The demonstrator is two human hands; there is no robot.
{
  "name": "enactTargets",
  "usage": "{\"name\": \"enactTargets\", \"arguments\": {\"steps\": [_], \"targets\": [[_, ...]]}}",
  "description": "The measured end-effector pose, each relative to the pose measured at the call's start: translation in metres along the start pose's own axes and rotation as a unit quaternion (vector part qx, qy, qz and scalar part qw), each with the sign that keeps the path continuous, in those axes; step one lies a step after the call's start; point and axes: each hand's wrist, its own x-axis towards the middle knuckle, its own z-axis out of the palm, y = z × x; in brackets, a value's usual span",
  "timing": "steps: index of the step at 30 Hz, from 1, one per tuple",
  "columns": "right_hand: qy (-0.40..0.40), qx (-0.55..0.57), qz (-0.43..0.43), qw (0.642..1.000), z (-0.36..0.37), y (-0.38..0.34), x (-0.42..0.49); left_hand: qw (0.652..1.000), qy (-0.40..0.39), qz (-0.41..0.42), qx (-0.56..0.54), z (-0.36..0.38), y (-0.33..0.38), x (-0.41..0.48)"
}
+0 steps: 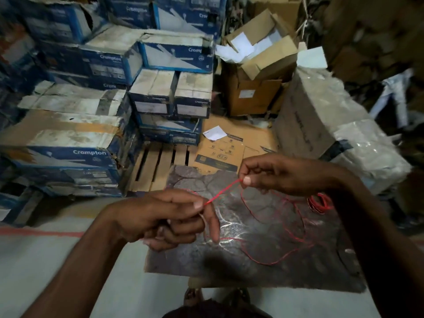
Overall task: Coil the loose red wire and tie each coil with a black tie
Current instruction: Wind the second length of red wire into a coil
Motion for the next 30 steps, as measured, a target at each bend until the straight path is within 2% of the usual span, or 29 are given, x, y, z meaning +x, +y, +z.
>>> {"name": "enactTargets", "arguments": {"steps": [3, 6, 9, 14, 18, 20, 22, 25, 27, 30], "targets": [[0.075, -0.078, -0.035, 0.994, 0.000, -0.001, -0.001, 0.990, -0.060, 0.100, -0.074, 0.019, 0.022, 0.023], [0.183, -0.113, -0.069, 0.974, 0.000, 0.005, -0.005, 0.970, -0.065, 0.209, -0.109, 0.036, 0.044, 0.048], [0.269, -0.062, -0.099, 0.956, 0.010, 0.018, -0.006, 0.948, -0.058, 0.287, -0.127, 0.048, 0.069, 0.066], [0.346, 0.058, -0.105, 0.930, 0.059, 0.041, 0.005, 0.934, 0.035, 0.351, -0.062, 0.062, 0.103, 0.094], [0.407, 0.238, -0.054, 0.880, 0.109, 0.055, 0.016, 0.920, 0.170, 0.353, -0.002, 0.060, 0.114, 0.111], [0.394, 0.297, -0.024, 0.869, 0.125, 0.057, 0.015, 0.912, 0.235, 0.336, 0.009, 0.054, 0.113, 0.119], [0.369, 0.305, -0.002, 0.878, 0.134, 0.061, 0.010, 0.914, 0.271, 0.301, -0.005, 0.050, 0.109, 0.127], [0.335, 0.192, 0.020, 0.922, 0.130, 0.063, -0.004, 0.929, 0.282, 0.239, -0.035, 0.041, 0.103, 0.137], [0.278, 0.090, 0.029, 0.956, 0.120, 0.061, -0.019, 0.940, 0.259, 0.216, -0.061, 0.032, 0.100, 0.139], [0.196, -0.041, 0.051, 0.979, 0.101, 0.058, -0.046, 0.943, 0.255, 0.201, -0.079, 0.021, 0.101, 0.140]]}}
